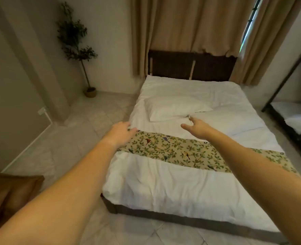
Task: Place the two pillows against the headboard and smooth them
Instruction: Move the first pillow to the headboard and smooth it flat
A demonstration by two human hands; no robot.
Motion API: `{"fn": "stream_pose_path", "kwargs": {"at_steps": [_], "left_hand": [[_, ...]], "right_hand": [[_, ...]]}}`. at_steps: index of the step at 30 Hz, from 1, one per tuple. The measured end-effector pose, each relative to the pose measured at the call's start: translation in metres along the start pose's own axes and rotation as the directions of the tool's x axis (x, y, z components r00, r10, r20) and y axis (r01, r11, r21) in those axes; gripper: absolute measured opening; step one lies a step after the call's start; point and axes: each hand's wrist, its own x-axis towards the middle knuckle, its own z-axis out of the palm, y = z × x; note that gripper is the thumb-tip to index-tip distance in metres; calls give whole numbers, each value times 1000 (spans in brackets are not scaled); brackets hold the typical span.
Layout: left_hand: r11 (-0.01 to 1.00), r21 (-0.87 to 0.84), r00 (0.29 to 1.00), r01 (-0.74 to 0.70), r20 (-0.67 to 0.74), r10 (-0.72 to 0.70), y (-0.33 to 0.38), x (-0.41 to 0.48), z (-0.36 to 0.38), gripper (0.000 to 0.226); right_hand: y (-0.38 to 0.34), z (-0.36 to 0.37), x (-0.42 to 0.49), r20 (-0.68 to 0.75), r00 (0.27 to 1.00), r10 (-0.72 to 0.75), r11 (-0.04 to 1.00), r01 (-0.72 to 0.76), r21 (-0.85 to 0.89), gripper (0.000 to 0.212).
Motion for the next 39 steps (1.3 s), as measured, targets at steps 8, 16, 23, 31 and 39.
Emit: {"fn": "stream_pose_path", "kwargs": {"at_steps": [8, 16, 23, 31, 39], "left_hand": [[1000, 11, 999, 5, 36, -5, -106, -3, -49, 67], [999, -27, 999, -29, 17, 29, -167, 76, -57, 62], [999, -8, 997, -46, 63, 47, -216, 149, -84, 60], [997, 29, 990, -73, 122, 69, -265, 255, -123, 63], [986, 6, 960, -166, 228, 161, -311, 384, -143, 63]], "right_hand": [[-101, 72, 5, 41, 998, 43, 999, -44, 14, 89], [-161, 119, 74, 23, 999, 40, 997, -39, -64, 87], [-218, 148, 147, 44, 998, 38, 998, -35, -54, 86], [-285, 163, 227, 47, 995, 88, 996, -86, -29, 84], [-335, 186, 312, -10, 981, 195, 981, -195, 22, 83]]}}
